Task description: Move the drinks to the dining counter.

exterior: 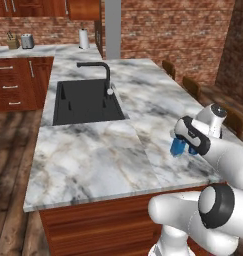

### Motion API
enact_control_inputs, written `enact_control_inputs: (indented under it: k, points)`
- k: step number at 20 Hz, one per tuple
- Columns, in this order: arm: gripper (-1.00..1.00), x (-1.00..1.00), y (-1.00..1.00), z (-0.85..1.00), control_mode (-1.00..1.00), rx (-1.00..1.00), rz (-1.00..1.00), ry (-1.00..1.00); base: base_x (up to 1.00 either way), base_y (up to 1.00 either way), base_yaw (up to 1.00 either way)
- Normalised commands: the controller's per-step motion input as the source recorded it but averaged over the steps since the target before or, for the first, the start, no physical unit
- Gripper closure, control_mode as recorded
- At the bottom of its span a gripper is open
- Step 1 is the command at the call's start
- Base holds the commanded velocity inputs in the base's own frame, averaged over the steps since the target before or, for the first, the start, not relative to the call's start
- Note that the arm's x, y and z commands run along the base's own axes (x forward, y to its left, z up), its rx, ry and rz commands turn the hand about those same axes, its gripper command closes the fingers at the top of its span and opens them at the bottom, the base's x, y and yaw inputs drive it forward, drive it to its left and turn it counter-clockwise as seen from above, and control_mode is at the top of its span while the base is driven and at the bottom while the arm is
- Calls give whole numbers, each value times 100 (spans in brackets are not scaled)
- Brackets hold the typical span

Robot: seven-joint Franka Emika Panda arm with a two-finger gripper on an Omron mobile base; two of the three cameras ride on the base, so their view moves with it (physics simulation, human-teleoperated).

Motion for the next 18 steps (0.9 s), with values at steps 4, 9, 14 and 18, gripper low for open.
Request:
enact_control_inputs:
  k: [4,9,14,18]
  points:
    - [100,20,0,-19,-100,0,0,0,0,0,0]
    - [100,19,0,-17,-100,0,0,0,0,0,0]
    - [100,18,-1,-15,-100,0,0,0,0,0,0]
    - [100,18,-1,-12,-100,0,0,0,0,0,0]
